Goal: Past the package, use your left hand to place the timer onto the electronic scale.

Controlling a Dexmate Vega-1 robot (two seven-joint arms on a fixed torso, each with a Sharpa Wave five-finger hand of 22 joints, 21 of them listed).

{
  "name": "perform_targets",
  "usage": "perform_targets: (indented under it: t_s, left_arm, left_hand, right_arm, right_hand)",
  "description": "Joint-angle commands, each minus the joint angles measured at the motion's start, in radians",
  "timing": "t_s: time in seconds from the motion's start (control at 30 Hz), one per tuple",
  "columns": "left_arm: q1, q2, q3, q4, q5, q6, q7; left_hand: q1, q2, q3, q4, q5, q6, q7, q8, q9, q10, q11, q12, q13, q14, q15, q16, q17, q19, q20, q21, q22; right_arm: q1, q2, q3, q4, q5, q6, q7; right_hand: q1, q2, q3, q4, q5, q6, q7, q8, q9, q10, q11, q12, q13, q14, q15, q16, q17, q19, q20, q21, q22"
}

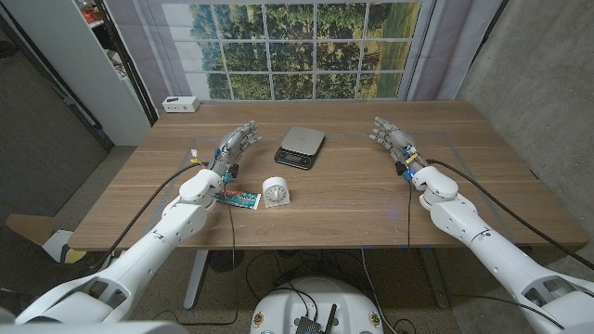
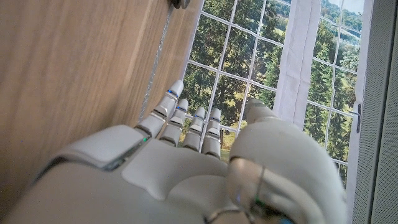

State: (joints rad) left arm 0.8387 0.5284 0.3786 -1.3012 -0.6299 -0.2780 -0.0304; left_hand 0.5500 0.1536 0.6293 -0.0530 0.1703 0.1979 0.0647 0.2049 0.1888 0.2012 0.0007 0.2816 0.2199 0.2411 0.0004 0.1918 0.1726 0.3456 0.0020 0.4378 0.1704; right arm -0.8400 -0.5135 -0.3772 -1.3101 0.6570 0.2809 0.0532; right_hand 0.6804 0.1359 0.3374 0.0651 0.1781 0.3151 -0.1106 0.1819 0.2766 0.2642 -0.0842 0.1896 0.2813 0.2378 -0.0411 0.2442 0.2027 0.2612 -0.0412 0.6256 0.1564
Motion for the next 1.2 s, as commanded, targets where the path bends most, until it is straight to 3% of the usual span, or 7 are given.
perform_targets:
  t_s: [0.03,0.2,0.37,0.63,0.8,0.97,1.2]
  left_arm:
    - [0.001,0.102,0.026,-0.101,0.102,0.081,0.036]
    - [0.008,0.169,0.032,-0.165,0.156,0.107,0.030]
    - [0.037,0.242,0.020,-0.254,0.181,0.152,0.029]
    - [0.112,0.365,-0.020,-0.433,0.239,0.232,0.071]
    - [0.150,0.447,-0.037,-0.556,0.299,0.300,0.090]
    - [0.182,0.549,-0.061,-0.701,0.362,0.437,0.103]
    - [0.146,0.669,-0.055,-0.857,0.447,0.650,0.042]
  left_hand:
    - [0.009,-0.005,-0.019,-0.015,-0.001,0.014,-0.004,0.006,0.005,0.030,-0.002,0.016,0.012,0.019,0.002,0.012,0.011,-0.011,0.018,-0.011,0.004]
    - [-0.014,-0.065,-0.078,-0.034,0.000,0.033,-0.026,0.012,0.009,0.053,-0.024,0.030,0.034,0.027,-0.008,0.020,0.020,-0.022,0.020,-0.028,0.005]
    - [-0.033,-0.129,-0.135,-0.051,0.014,0.082,-0.046,0.030,0.014,0.089,-0.047,0.052,0.063,0.037,-0.022,0.026,0.025,-0.036,0.047,-0.050,0.007]
    - [-0.023,-0.212,-0.180,-0.082,0.038,0.131,-0.054,0.046,0.017,0.120,-0.063,0.068,0.089,0.061,-0.043,0.034,0.026,-0.033,0.045,-0.068,0.008]
    - [-0.004,-0.247,-0.195,-0.098,0.050,0.139,-0.056,0.048,0.018,0.120,-0.070,0.069,0.098,0.063,-0.050,0.034,0.026,-0.035,0.047,-0.077,0.008]
    - [0.041,-0.260,-0.196,-0.113,0.068,0.151,-0.067,0.052,0.020,0.123,-0.075,0.070,0.108,0.070,-0.055,0.036,0.028,-0.037,0.052,-0.086,0.009]
    - [0.080,-0.270,-0.198,-0.118,0.087,0.142,-0.069,0.047,0.021,0.116,-0.075,0.068,0.118,0.068,-0.056,0.036,0.031,-0.037,0.054,-0.093,0.010]
  right_arm:
    - [0.005,0.002,-0.014,0.002,0.007,-0.006,0.035]
    - [0.008,0.003,-0.017,0.002,0.002,-0.001,0.038]
    - [0.005,0.000,-0.020,-0.003,-0.001,0.002,0.044]
    - [-0.014,-0.013,-0.019,-0.022,0.003,-0.002,0.050]
    - [-0.025,-0.021,-0.019,-0.032,0.011,-0.007,0.064]
    - [-0.039,-0.029,-0.018,-0.046,0.023,-0.017,0.073]
    - [-0.044,-0.032,-0.019,-0.046,0.030,-0.014,0.090]
  right_hand:
    - [0.012,-0.002,0.006,-0.010,0.003,0.008,0.002,0.009,-0.001,0.010,0.000,0.008,0.000,0.011,-0.116,0.005,0.002,0.015,-0.074,0.003,0.004]
    - [0.011,-0.001,0.005,-0.014,0.003,0.007,0.003,0.009,-0.004,0.015,0.002,0.010,-0.002,0.016,-0.117,0.007,0.001,0.019,-0.068,0.000,0.004]
    - [0.009,0.000,0.003,-0.016,0.002,0.006,0.002,0.009,-0.006,0.018,0.003,0.011,-0.004,0.021,-0.117,0.009,0.001,0.020,-0.063,-0.003,0.004]
    - [0.009,0.000,0.000,-0.022,0.001,0.005,0.002,0.009,-0.010,0.023,0.002,0.013,-0.007,0.026,-0.115,0.010,0.000,0.023,-0.060,-0.009,0.004]
    - [0.007,0.002,0.000,-0.024,0.001,0.004,0.002,0.009,-0.013,0.024,0.005,0.013,-0.009,0.029,-0.114,0.010,0.000,0.024,-0.058,-0.013,0.005]
    - [0.007,0.002,-0.002,-0.029,0.001,0.003,0.003,0.009,-0.016,0.025,0.011,0.014,-0.011,0.030,-0.111,0.010,-0.002,0.026,-0.056,-0.018,0.005]
    - [0.005,0.003,-0.003,-0.032,0.000,0.001,0.004,0.009,-0.020,0.026,0.011,0.014,-0.013,0.032,-0.110,0.009,-0.002,0.027,-0.053,-0.022,0.005]
